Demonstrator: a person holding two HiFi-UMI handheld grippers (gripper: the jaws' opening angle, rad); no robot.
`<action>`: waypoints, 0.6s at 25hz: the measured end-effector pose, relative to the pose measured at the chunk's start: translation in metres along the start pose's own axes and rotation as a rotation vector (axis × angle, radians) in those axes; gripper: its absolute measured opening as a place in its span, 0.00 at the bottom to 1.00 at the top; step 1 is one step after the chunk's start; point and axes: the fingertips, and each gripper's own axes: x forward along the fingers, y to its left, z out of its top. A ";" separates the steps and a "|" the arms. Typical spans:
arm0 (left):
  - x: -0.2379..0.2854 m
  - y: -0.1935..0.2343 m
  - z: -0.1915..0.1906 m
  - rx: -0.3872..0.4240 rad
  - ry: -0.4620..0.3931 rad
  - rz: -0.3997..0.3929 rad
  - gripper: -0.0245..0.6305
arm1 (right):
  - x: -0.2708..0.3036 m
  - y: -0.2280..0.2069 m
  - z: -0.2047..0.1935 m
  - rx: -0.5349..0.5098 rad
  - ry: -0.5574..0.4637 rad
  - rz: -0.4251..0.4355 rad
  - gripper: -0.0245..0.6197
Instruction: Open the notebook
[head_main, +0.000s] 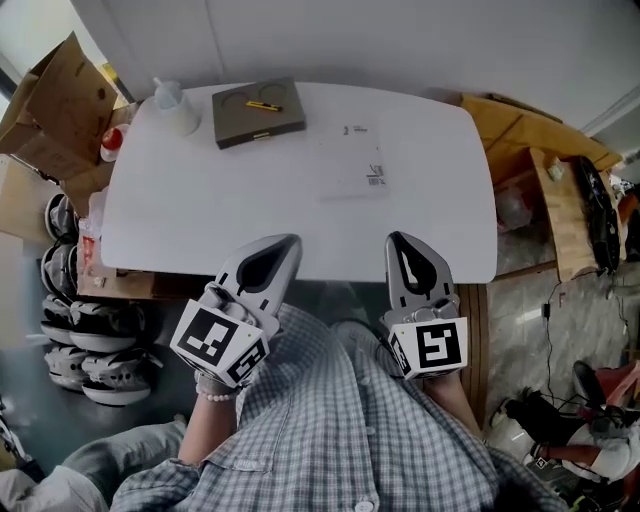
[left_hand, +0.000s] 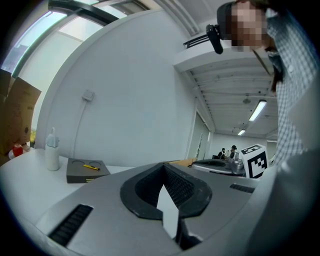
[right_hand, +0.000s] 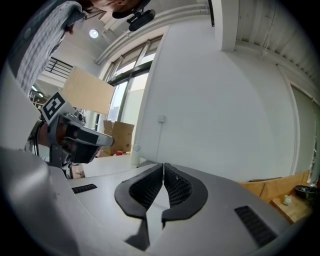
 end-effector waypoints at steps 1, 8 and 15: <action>0.003 0.002 0.000 -0.006 0.000 0.004 0.05 | 0.004 -0.001 -0.001 -0.007 0.003 0.006 0.07; 0.030 0.023 -0.002 -0.031 0.029 0.024 0.05 | 0.037 -0.006 -0.010 -0.037 0.039 0.053 0.07; 0.058 0.045 -0.014 -0.082 0.069 0.049 0.05 | 0.074 -0.007 -0.035 -0.080 0.130 0.114 0.07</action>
